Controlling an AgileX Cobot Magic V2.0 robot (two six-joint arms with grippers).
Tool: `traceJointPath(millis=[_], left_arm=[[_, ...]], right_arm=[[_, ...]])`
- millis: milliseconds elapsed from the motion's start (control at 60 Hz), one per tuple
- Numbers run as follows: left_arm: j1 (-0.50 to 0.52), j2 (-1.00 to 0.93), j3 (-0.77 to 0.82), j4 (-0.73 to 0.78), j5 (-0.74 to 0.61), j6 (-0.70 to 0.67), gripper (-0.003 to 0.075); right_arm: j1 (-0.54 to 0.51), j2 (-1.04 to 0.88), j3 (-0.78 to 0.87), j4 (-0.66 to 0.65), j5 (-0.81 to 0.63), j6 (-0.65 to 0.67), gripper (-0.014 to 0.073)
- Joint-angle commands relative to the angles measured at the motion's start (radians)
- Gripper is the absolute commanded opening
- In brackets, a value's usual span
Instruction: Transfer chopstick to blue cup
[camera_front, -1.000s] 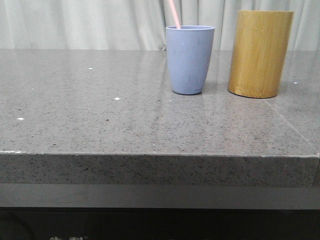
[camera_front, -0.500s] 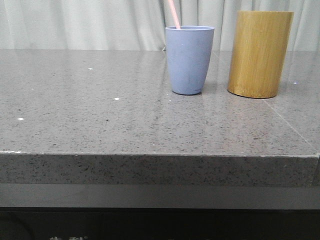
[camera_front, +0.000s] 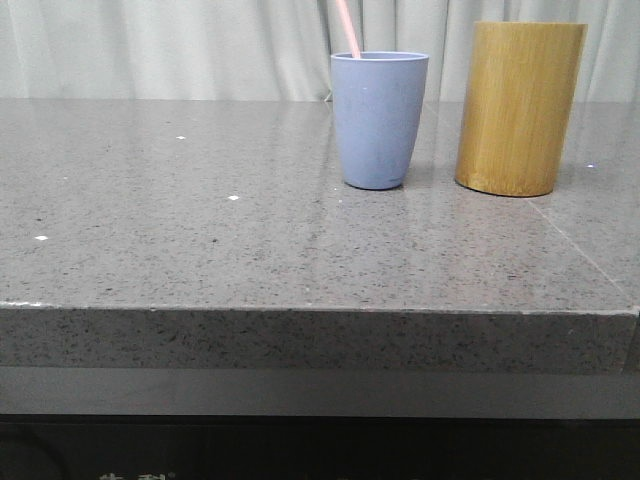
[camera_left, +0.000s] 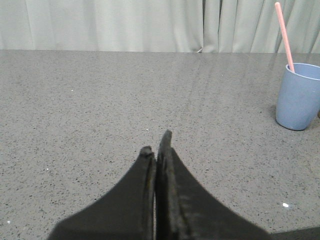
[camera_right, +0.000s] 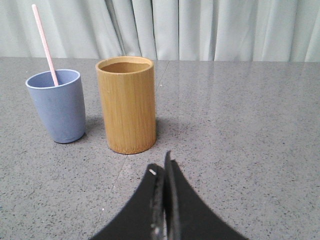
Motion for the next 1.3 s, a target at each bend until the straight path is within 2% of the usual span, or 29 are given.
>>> traceJointPath(millis=[0, 717, 833, 1000, 1283], left_arm=[[0.0, 0.012, -0.027, -0.012, -0.085, -0.008, -0.0019], [0.0, 0.01, -0.021, -0.012, -0.095, -0.008, -0.0019], [0.012, -0.046, 0.023, -0.012, -0.114, -0.008, -0.0019], [0.081, -0.182, 0.144, -0.012, -0.174, -0.008, -0.0019], [0.138, -0.176, 0.309, -0.023, -0.26, -0.008, -0.0019]], right_arm=[[-0.007, 0.01, -0.024, 0.007, -0.087, -0.004, -0.0068], [-0.007, 0.01, -0.024, 0.007, -0.087, -0.004, -0.0068], [-0.007, 0.01, -0.024, 0.007, -0.087, -0.004, -0.0068], [-0.007, 0.01, -0.024, 0.007, -0.087, -0.004, -0.0068], [-0.007, 0.009, -0.024, 0.007, -0.085, -0.004, -0.0068]])
